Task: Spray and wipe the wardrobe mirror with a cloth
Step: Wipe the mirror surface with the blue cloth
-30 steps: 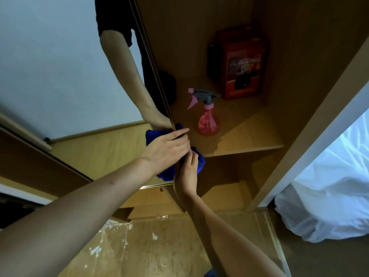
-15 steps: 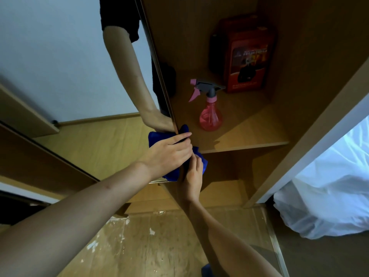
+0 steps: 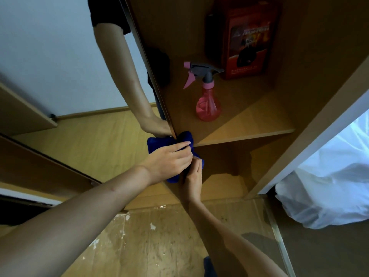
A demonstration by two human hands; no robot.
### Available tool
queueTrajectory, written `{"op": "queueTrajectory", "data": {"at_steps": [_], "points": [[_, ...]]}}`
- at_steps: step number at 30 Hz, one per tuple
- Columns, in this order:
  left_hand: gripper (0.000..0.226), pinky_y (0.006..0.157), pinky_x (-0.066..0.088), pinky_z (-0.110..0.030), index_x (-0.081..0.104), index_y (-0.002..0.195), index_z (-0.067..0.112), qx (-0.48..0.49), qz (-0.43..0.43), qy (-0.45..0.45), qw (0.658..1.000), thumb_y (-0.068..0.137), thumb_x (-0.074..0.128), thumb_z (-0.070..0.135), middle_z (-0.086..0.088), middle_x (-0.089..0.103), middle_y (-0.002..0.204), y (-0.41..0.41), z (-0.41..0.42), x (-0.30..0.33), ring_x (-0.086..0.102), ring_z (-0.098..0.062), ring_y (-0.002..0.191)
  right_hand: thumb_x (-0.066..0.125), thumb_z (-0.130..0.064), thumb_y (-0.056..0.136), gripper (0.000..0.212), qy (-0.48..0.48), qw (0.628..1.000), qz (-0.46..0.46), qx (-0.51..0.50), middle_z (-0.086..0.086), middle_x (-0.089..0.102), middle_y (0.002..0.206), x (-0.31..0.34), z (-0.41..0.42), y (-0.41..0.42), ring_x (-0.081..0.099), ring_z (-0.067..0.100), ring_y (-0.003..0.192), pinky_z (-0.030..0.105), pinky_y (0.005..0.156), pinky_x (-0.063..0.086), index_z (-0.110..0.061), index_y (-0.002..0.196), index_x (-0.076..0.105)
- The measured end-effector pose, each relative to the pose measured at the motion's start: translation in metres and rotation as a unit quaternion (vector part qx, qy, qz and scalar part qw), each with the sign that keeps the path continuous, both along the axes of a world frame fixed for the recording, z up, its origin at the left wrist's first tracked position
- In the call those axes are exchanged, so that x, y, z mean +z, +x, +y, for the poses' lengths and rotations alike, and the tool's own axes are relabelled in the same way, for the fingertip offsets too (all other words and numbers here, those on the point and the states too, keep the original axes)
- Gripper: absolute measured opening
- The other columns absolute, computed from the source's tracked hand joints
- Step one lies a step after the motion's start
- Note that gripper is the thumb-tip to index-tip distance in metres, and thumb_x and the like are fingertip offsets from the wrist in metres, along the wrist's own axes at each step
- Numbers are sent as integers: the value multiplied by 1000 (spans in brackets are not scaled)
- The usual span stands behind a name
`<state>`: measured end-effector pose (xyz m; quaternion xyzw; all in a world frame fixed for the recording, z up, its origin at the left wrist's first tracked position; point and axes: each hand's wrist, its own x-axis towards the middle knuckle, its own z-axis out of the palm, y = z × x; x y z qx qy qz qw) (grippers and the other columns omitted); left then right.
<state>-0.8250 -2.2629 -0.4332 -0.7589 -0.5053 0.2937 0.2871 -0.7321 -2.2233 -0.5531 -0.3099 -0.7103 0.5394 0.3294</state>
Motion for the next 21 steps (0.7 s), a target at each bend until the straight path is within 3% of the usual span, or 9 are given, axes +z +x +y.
{"op": "queueTrajectory", "data": {"at_steps": [3, 6, 8, 10, 13, 17, 21], "points": [[45, 117, 24, -40, 63, 116, 6, -10, 19, -27, 999, 88, 29, 2, -8, 64, 118, 2, 3, -17, 54, -24, 118, 68, -9, 89, 39, -109, 993, 28, 19, -10, 57, 112, 0, 5, 6, 56, 1, 98, 19, 81, 49, -25, 120, 50], [42, 116, 26, -40, 61, 119, 4, -1, 27, -40, 999, 88, 32, 5, -10, 63, 121, 3, 2, -26, 52, -26, 120, 57, -1, 95, 29, -233, 966, 96, 51, -6, 61, 105, 4, 11, 9, 61, -7, 87, 10, 69, 48, -24, 113, 54], [37, 116, 26, -41, 61, 119, 4, 3, 34, -39, 999, 89, 39, 8, -11, 63, 121, 4, 2, -29, 52, -26, 120, 56, 1, 95, 32, -241, 965, 90, 54, -6, 62, 105, 4, 11, 8, 61, -8, 87, 7, 67, 47, -25, 114, 55], [34, 116, 26, -41, 61, 118, 4, 11, 49, -46, 998, 89, 45, 11, -11, 63, 120, 5, 3, -31, 53, -26, 120, 59, -3, 94, 35, -220, 971, 73, 57, -5, 61, 108, 1, 9, 8, 61, -4, 92, 9, 70, 48, -30, 115, 53], [33, 116, 25, -41, 63, 118, 6, 29, 61, -62, 996, 89, 53, 16, -8, 65, 119, 6, 5, -41, 54, -24, 119, 52, -23, 98, 17, -292, 951, 77, 57, 2, 65, 110, -5, 11, 8, 64, 12, 99, 22, 79, 54, -27, 114, 58], [36, 118, 16, -42, 60, 124, 5, 77, 59, -76, 992, 92, 55, 20, -9, 62, 126, 8, 8, -65, 51, -25, 125, 43, -38, 101, 39, -357, 933, 20, 36, 14, 66, 122, -23, 18, 6, 64, 22, 113, 35, 90, 54, -13, 124, 61], [43, 118, 6, -46, 52, 133, 1, 108, 58, -66, 990, 94, 51, 17, -15, 53, 137, 13, 8, -75, 42, -29, 134, 47, -40, 100, 41, -397, 918, -7, 14, 13, 66, 123, -25, 23, -2, 64, 24, 114, 40, 101, 49, -12, 127, 60]]}}
